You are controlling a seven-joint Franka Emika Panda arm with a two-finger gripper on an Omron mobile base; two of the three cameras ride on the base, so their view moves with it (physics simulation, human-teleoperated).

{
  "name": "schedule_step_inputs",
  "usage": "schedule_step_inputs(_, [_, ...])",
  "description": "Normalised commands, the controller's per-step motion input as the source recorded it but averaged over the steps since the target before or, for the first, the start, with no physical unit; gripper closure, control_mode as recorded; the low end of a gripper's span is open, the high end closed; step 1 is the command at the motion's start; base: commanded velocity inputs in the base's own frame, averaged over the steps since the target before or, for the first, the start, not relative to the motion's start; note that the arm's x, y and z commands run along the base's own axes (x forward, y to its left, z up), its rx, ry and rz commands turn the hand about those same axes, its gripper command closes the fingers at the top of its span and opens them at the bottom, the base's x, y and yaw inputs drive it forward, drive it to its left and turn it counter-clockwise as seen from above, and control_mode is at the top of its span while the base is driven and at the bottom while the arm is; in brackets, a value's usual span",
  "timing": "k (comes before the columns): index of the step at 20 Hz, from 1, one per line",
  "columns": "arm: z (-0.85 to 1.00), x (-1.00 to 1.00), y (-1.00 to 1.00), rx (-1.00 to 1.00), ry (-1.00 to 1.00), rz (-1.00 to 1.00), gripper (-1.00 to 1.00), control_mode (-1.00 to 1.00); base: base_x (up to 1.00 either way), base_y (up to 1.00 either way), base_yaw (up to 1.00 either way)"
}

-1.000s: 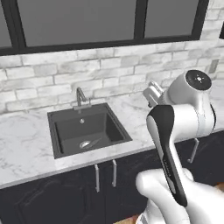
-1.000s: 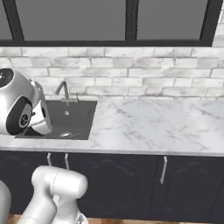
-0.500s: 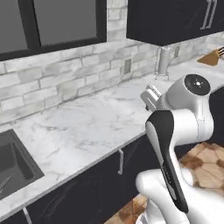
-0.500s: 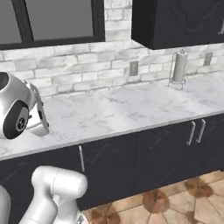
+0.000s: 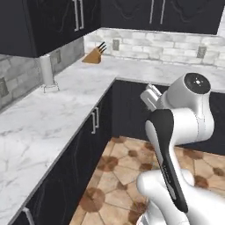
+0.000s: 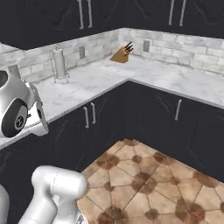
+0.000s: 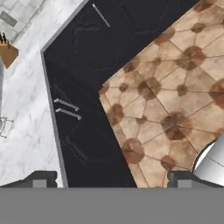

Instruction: Move the cutting board and knife to the sink. Then move spray from the cabinet to the counter.

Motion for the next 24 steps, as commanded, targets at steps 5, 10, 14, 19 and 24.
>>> schedule_step_inputs(5, [0.0,0.0,0.0,0.0,0.0,0.0,-1.0,1.0,0.29,-1.0,-0.78])
schedule_step_inputs(10, [0.0,0.0,0.0,0.0,0.0,0.0,-1.0,1.0,0.39,-1.0,-0.74])
schedule_step_inputs(14, [0.0,0.0,0.0,0.0,0.0,0.0,-1.0,1.0,0.79,-1.0,-0.61])
schedule_step_inputs(19, [0.0,0.0,0.0,0.0,0.0,0.0,-1.0,1.0,1.0,-0.99,-0.38])
schedule_step_inputs(24, [0.0,0.0,0.0,0.0,0.0,0.0,-1.0,1.0,1.0,-0.56,-0.14])
